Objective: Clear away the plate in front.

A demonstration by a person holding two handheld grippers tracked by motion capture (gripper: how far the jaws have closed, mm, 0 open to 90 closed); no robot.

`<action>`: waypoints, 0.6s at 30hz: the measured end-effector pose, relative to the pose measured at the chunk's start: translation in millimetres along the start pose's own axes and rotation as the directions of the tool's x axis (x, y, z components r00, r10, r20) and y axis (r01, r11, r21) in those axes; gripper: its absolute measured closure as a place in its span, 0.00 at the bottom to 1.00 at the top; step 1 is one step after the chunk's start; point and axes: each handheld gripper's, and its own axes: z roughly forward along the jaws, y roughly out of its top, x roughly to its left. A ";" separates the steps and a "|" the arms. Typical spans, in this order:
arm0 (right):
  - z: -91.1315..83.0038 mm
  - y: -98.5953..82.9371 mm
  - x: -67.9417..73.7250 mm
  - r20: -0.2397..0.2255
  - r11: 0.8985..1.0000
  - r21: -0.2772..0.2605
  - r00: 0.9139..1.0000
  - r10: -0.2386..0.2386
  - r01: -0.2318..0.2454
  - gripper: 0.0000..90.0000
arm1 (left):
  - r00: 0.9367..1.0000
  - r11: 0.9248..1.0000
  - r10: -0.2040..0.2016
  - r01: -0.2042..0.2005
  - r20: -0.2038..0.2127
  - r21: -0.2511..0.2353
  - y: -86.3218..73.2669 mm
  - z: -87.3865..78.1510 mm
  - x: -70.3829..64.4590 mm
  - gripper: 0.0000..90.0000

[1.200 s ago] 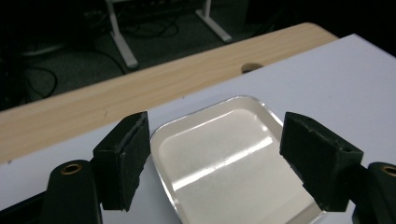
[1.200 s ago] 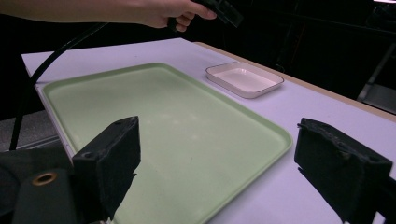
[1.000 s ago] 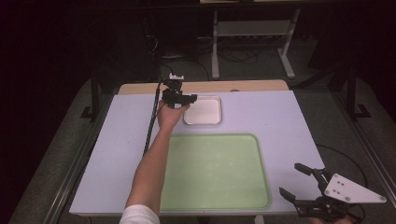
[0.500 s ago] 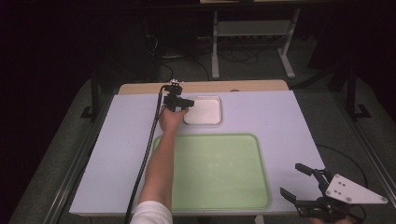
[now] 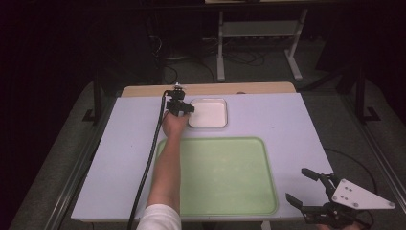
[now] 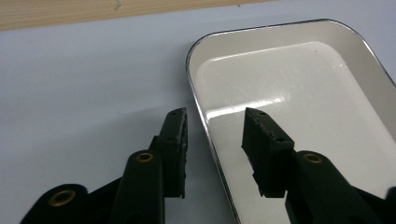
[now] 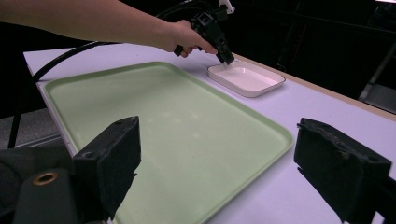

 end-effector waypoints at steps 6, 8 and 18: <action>0.0 0.5 0.6 -0.001 1.000 0.002 1.000 -0.003 0.003 0.16 | 1.000 0.999 0.003 -0.002 -0.022 0.039 -1.7 4.9 -1.8 0.72; 0.2 0.5 1.1 -0.001 1.000 0.004 1.000 -0.007 0.007 0.16 | 1.000 0.999 0.000 0.002 -0.026 0.054 -2.5 6.2 -1.3 0.74; 0.8 0.7 2.2 -0.010 1.000 0.008 1.000 -0.016 0.016 0.16 | 1.000 0.997 -0.022 0.022 -0.001 0.068 -3.2 8.0 -3.3 0.81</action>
